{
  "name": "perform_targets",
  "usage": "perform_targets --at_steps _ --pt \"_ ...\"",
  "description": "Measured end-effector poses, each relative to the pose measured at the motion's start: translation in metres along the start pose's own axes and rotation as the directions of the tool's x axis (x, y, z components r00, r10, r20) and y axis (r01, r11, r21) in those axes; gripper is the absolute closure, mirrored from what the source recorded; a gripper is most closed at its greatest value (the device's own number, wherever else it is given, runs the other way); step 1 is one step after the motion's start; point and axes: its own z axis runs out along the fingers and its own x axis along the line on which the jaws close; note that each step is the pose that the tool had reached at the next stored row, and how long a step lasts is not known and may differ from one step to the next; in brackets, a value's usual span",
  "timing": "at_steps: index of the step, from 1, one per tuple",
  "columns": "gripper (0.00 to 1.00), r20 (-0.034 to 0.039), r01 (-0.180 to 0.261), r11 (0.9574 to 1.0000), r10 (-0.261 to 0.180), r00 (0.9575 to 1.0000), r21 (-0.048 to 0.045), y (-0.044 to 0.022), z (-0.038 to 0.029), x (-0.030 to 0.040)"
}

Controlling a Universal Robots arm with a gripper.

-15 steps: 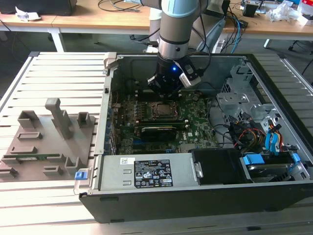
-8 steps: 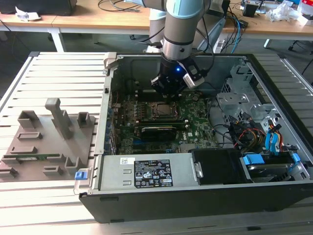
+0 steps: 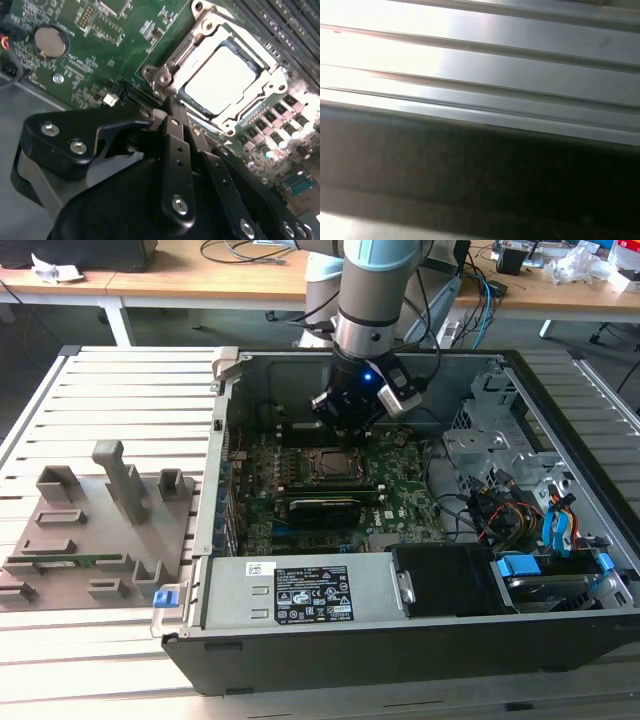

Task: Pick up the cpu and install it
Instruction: 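Install the first cpu locking lever, then install the second cpu locking lever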

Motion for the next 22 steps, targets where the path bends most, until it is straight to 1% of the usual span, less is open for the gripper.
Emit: perform_targets --at_steps 1,2,4,5,6,7,8,9,10,11,12,13,14,22 --pt "0.89 0.0000 0.000 1.0000 0.000 1.0000 0.0002 -0.0026 0.0000 0.0006" --pt "0.89 0.0001 0.000 1.0000 0.000 1.0000 0.0002 -0.0072 0.0000 0.0015" --pt "0.89 0.0000 0.000 1.0000 0.000 1.0000 0.0001 -0.0118 0.0000 0.0022" --pt "0.89 0.0000 0.000 1.0000 0.000 1.0000 0.0003 -0.0174 -0.0001 0.0031" --pt "0.89 -0.0001 0.000 1.0000 0.000 1.0000 0.0007 -0.0248 -0.0001 0.0040" --pt "0.89 -0.0001 0.000 1.0000 0.000 1.0000 0.0014 -0.0341 -0.0001 0.0054" --pt "0.89 -0.0002 0.000 1.0000 0.000 1.0000 0.0020 -0.0392 -0.0001 0.0061" --pt "0.89 0.0003 0.000 1.0000 0.000 1.0000 0.0023 -0.0398 -0.0018 0.0063" --pt "0.89 0.0015 0.000 1.0000 0.000 1.0000 0.0025 -0.0399 -0.0068 0.0064" --pt "0.89 0.0019 0.000 1.0000 0.000 1.0000 0.0025 -0.0399 -0.0132 0.0065" --pt "0.89 0.0023 0.000 1.0000 0.000 1.0000 0.0024 -0.0398 -0.0212 0.0067" --pt "0.89 0.0027 0.000 1.0000 0.000 1.0000 0.0025 -0.0397 -0.0346 0.0070" --pt "0.89 0.0028 0.000 1.0000 0.000 1.0000 0.0027 -0.0397 -0.0448 0.0073" --pt "0.89 0.0028 0.000 1.0000 0.000 1.0000 0.0025 -0.0397 -0.0454 0.0073"
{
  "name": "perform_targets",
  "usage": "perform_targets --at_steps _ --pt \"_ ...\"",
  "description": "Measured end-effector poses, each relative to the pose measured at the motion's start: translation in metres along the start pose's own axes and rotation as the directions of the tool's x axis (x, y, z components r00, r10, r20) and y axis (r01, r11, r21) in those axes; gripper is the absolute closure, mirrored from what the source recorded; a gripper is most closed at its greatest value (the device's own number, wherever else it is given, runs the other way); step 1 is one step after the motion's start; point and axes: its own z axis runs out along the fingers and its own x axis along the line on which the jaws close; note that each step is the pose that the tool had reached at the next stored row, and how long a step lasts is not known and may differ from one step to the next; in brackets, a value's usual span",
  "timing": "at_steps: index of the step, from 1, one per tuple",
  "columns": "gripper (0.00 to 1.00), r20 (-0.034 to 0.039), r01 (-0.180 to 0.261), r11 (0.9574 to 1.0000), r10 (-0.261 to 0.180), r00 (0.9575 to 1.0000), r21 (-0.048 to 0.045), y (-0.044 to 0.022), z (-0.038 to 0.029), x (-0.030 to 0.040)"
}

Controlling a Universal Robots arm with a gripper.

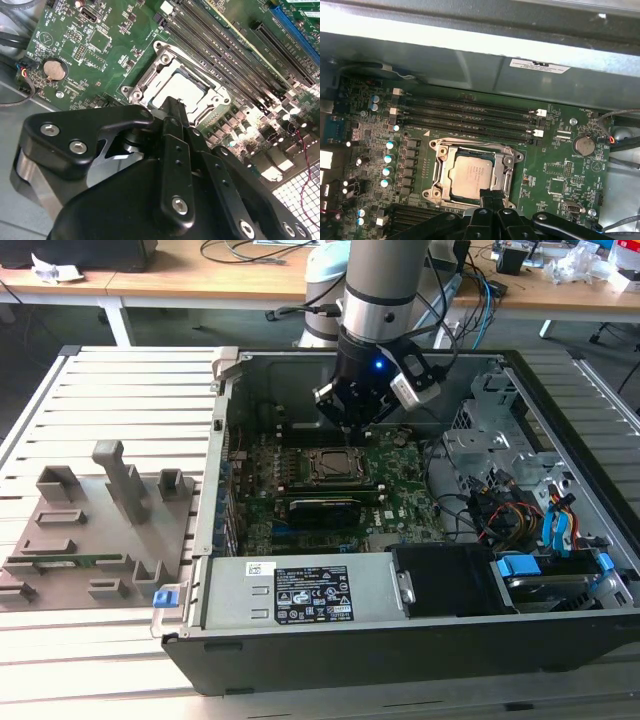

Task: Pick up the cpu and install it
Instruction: 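Install the second cpu locking lever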

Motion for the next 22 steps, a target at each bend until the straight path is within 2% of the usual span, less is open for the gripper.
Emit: perform_targets --at_steps 8,15,20,21,22 --pt "0.89 -0.0002 0.000 1.0000 0.000 1.0000 0.0010 -0.0007 -0.0004 0.0001" --pt "0.89 0.0000 0.000 1.0000 0.000 1.0000 0.0006 -0.0180 -0.0002 0.0026" --pt "0.89 0.0001 0.000 1.0000 0.000 1.0000 -0.0006 -0.0327 -0.0003 0.0046" --pt "0.89 0.0008 0.000 1.0000 0.000 1.0000 -0.0053 -0.0381 -0.0002 0.0056" --pt "0.89 0.0026 0.000 0.9998 0.000 1.0000 -0.0177 -0.0439 -0.0001 0.0069"
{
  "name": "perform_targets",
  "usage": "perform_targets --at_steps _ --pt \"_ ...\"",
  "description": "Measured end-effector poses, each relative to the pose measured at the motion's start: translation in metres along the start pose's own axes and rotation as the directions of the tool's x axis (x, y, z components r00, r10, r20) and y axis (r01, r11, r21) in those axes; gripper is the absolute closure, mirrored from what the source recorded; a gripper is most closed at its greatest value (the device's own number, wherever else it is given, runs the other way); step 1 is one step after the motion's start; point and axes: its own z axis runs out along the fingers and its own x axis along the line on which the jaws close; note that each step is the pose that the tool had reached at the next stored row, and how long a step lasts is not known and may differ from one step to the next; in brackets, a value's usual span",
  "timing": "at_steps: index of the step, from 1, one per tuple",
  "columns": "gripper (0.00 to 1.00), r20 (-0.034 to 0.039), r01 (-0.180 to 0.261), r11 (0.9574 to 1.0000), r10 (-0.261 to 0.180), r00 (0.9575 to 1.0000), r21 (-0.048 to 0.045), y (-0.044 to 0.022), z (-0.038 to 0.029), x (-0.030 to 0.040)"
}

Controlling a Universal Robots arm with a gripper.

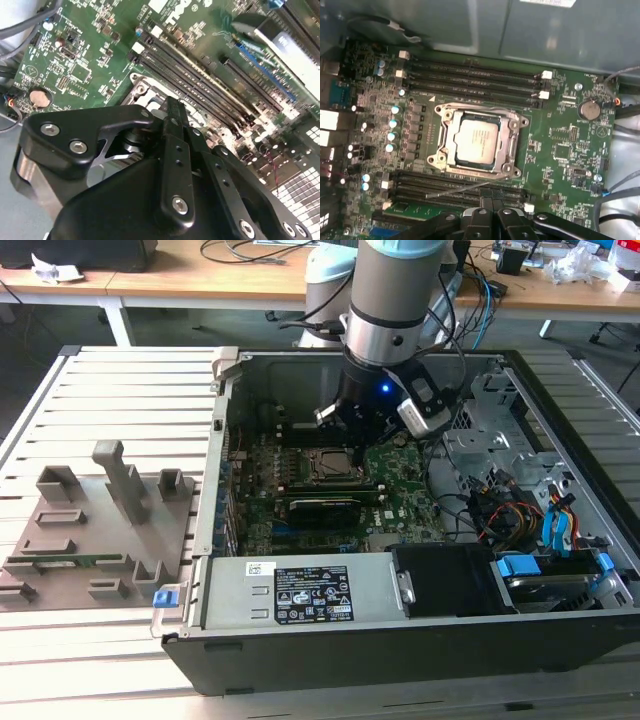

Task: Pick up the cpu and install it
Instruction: 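Install the second cpu locking lever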

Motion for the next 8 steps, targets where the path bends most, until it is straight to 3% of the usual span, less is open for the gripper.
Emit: perform_targets --at_steps 2,3,4,5,7,8 --pt "0.89 0.0039 0.001 0.9996 -0.001 1.0000 -0.0283 -0.0081 -0.0001 0.0017" --pt "0.89 0.0098 0.002 0.9976 -0.001 1.0000 -0.0696 -0.0138 -0.0001 0.0029" --pt "0.89 0.0143 0.003 0.9949 -0.002 0.9999 -0.1008 -0.0170 0.0001 0.0036" --pt "0.89 0.0171 0.004 0.9928 -0.002 0.9999 -0.1199 -0.0223 0.0002 0.0052" --pt "0.89 0.0172 0.004 0.9926 -0.002 0.9999 -0.1210 -0.0263 0.0012 0.0113" --pt "0.89 0.0172 0.004 0.9926 -0.002 0.9999 -0.1215 -0.0258 0.0037 0.0175"
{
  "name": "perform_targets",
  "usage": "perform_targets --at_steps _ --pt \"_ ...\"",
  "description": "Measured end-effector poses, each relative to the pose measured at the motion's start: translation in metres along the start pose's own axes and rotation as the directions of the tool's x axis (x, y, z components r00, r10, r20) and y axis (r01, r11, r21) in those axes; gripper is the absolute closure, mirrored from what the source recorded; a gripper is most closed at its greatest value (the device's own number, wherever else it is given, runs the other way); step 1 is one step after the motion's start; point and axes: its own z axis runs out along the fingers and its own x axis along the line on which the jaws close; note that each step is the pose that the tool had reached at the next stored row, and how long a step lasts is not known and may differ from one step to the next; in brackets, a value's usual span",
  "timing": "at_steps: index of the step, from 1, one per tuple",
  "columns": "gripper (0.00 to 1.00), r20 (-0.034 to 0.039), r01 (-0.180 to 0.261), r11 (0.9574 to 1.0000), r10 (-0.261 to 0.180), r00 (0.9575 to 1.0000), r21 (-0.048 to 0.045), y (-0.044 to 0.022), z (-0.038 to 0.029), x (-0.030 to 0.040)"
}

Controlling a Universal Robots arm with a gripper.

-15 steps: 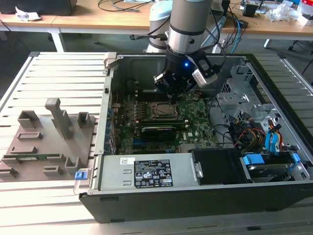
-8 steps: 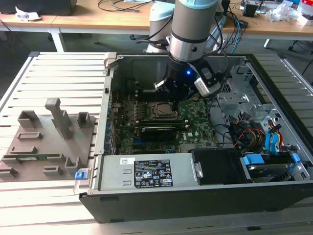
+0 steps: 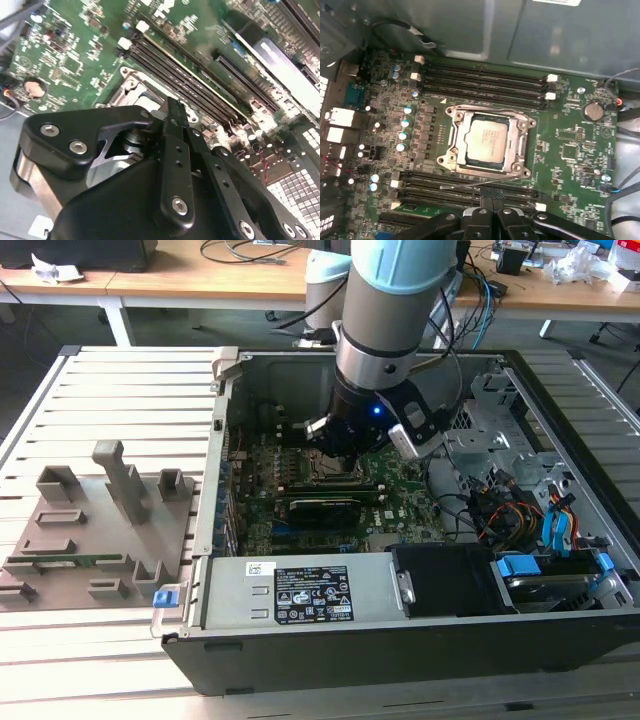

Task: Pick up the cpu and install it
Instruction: 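Install the second cpu locking lever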

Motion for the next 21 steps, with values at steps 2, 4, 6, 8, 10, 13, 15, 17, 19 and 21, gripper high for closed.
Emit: perform_targets --at_steps 2,4,6,8,10,13,15,17,19,21 --pt "0.89 0.0001 0.000 1.0000 0.000 1.0000 0.0001 0.0006 0.0069 0.0111" --pt "0.89 0.0000 0.000 1.0000 0.000 1.0000 0.0002 0.0006 0.0095 0.0138" --pt "0.89 0.0000 0.000 1.0000 0.000 1.0000 0.0001 0.0008 0.0139 0.0164" --pt "0.89 0.0000 0.000 1.0000 0.000 1.0000 0.0002 0.0009 0.0159 0.0188" --pt "0.89 0.0000 0.000 1.0000 0.000 1.0000 0.0002 0.0012 0.0192 0.0215" --pt "0.89 0.0000 0.000 1.0000 0.000 1.0000 0.0001 0.0007 0.0260 0.0227" --pt "0.89 -0.0001 0.000 1.0000 0.000 1.0000 0.0002 0.0003 0.0292 0.0233" --pt "0.89 0.0001 0.000 1.0000 0.000 1.0000 0.0001 0.0003 0.0336 0.0258" --pt "0.89 0.0002 0.000 1.0000 0.000 1.0000 -0.0016 0.0019 0.0396 0.0349" --pt "0.89 0.0003 0.001 1.0000 -0.001 1.0000 -0.0028 0.0047 0.0428 0.0395"
